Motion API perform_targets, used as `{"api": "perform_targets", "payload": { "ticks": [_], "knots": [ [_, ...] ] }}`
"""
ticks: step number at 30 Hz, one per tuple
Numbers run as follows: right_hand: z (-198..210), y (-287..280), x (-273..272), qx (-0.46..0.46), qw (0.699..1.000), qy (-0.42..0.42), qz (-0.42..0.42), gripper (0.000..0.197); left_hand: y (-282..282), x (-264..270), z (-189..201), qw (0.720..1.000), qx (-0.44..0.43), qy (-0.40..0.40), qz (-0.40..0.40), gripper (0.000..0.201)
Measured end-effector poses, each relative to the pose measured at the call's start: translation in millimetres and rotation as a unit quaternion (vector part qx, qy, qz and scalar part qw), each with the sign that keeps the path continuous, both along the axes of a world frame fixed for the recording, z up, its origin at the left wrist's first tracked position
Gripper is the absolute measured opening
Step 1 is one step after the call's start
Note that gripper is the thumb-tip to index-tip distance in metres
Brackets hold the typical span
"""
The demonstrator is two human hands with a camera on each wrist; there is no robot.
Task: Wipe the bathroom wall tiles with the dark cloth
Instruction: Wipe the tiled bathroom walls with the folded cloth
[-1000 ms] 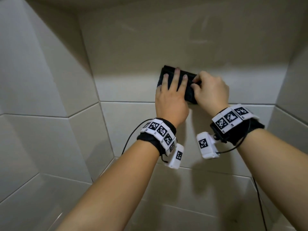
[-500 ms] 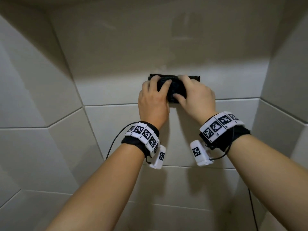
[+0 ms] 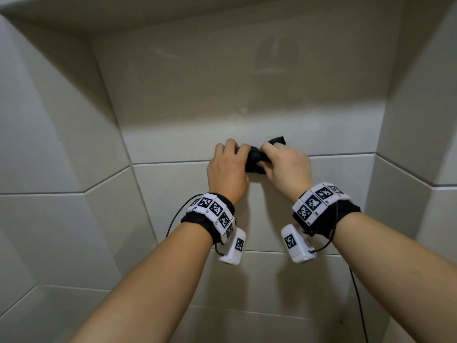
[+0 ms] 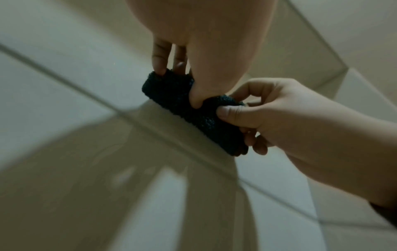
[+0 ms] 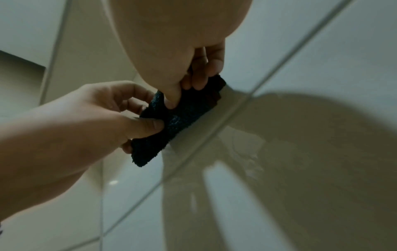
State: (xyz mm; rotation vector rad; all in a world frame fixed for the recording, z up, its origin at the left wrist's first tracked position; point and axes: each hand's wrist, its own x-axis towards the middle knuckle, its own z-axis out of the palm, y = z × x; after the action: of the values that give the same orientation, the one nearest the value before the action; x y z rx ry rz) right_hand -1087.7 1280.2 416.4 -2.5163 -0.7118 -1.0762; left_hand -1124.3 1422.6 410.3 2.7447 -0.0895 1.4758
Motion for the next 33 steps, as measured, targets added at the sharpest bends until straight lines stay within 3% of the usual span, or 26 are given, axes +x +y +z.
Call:
{"api": "perform_targets", "payload": {
  "ticks": [7,12,19,25,31,33],
  "knots": [
    [88,19,-7,0.038,0.994,-0.094,0.031,0.025,20,-10,91,0.996,-0.004,-0.091,0.022,0.034],
    [121,62,-1,-0.024,0.994,-0.091,0.048,0.026,61,-7,109,0.995,-0.035,-0.075,0.060,0.035],
    [133,129,5,-0.076,0.989,-0.101,0.071,0.019,116,-5,107,0.986,-0.096,-0.043,0.127,0.031],
    [111,165,5,-0.114,0.982,-0.115,0.101,0.018,145,-4,77,0.975,-0.176,-0.034,0.133,0.037],
    [77,155,6,-0.155,0.976,-0.093,0.122,0.020,134,-3,38,0.971,-0.197,-0.032,0.129,0.033],
    [72,140,6,-0.167,0.974,-0.083,0.126,0.035,124,-2,32,0.973,-0.195,-0.025,0.123,0.033]
  ]
}}
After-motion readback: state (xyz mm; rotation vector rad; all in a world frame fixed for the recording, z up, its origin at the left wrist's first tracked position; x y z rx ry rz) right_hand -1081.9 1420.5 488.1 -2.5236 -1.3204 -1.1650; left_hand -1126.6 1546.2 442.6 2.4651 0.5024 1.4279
